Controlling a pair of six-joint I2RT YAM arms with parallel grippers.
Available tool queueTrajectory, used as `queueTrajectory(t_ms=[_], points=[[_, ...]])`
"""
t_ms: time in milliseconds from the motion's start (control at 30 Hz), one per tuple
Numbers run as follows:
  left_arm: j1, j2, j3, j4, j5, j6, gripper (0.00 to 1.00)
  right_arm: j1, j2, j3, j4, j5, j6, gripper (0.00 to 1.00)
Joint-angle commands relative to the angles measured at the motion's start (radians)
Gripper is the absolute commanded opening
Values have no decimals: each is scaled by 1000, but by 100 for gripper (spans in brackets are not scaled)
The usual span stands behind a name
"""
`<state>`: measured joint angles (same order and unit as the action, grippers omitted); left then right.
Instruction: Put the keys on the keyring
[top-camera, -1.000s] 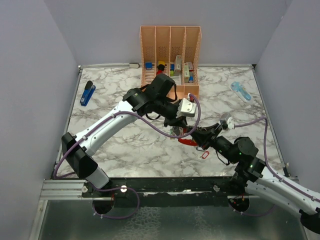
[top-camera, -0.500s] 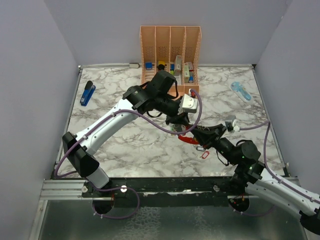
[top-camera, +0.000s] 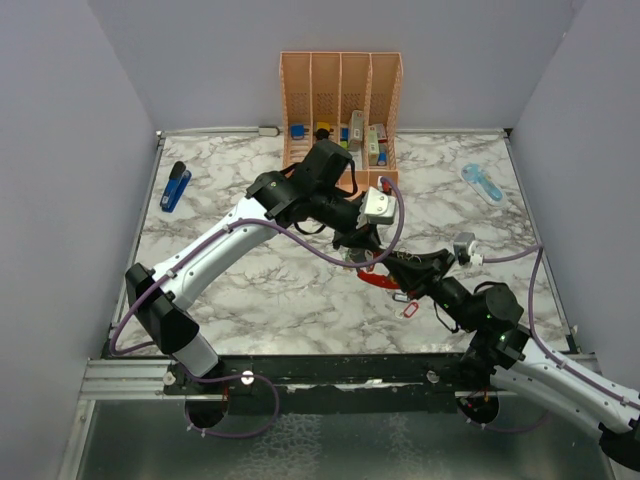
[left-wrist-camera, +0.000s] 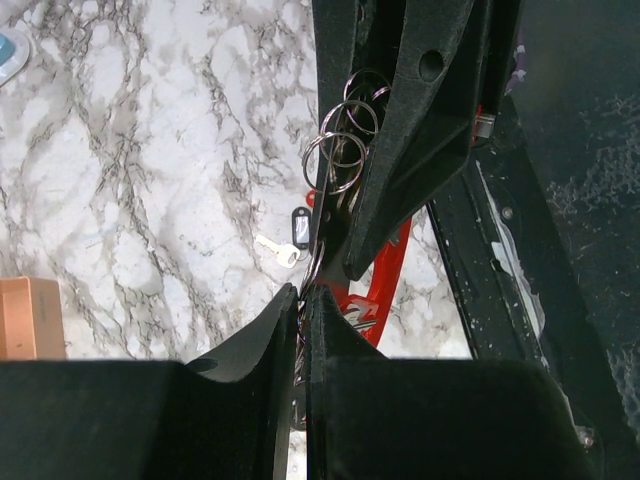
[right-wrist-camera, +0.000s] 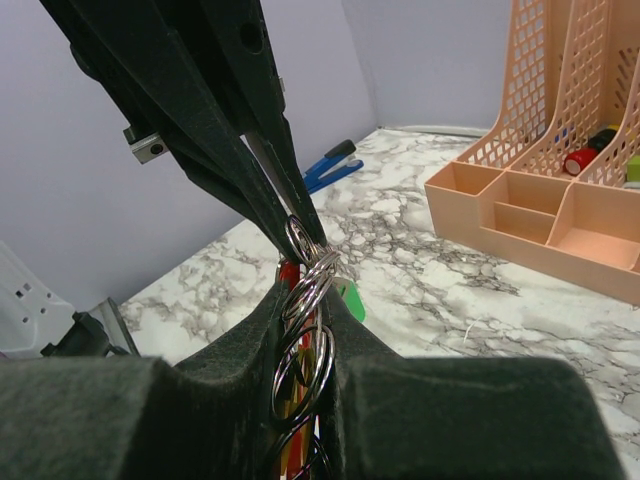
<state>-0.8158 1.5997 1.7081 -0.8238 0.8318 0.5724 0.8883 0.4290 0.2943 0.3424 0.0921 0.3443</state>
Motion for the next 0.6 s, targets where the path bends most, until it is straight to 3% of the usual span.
queueTrajectory(t_ms=[0, 300, 400, 567], points=[[10, -9, 10, 34, 35, -15, 0, -1, -3, -14, -19, 43, -2, 4], [19, -7, 10, 16, 58, 33, 0, -1, 6, -5, -53, 42, 4, 11], [20, -7, 9, 6, 59, 49, 0, -2, 8, -1, -62, 43, 2, 20], [21, -15, 0, -15, 66, 78, 0, -1, 11, 9, -79, 41, -8, 26]])
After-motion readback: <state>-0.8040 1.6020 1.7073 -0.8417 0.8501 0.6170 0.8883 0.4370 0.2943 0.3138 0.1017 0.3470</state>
